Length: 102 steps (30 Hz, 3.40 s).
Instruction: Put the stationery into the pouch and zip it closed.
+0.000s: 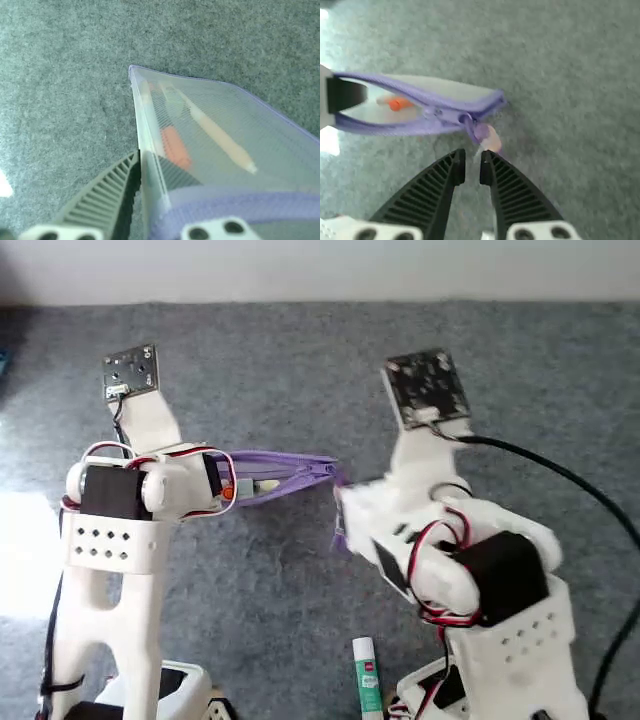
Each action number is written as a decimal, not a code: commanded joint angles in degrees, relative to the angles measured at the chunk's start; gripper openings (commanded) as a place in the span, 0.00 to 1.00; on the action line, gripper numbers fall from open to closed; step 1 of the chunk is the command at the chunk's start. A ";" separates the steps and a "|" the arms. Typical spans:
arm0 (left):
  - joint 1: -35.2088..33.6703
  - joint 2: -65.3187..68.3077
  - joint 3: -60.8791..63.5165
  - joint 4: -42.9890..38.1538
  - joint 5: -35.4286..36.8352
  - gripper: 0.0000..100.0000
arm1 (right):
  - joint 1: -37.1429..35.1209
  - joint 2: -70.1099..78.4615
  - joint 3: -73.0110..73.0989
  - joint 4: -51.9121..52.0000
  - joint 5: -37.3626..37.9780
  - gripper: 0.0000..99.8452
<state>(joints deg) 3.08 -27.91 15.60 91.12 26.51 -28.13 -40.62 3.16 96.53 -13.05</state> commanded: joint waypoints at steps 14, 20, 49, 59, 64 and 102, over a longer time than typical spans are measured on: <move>-0.26 0.09 -0.13 -1.32 0.62 0.01 | 2.86 -8.40 27.96 6.64 3.16 0.07; -0.18 0.09 -0.04 -1.67 0.62 0.01 | -1.89 -2.42 31.65 5.93 0.88 0.07; -4.22 0.18 -0.22 -2.99 2.20 0.01 | -16.75 29.67 32.79 1.54 -12.31 0.07; -16.62 -0.35 -0.40 0.44 3.96 0.01 | -13.67 22.81 32.79 1.54 -12.13 0.07; -20.31 -0.35 -4.26 2.99 3.96 0.01 | -13.76 22.81 33.14 0.31 -12.22 0.15; -20.31 0.09 -6.29 3.60 3.96 0.01 | -19.30 52.35 35.69 -14.20 -14.59 0.07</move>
<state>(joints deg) -16.62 -27.74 12.26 94.29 29.67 -46.68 10.99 38.07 81.49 -27.03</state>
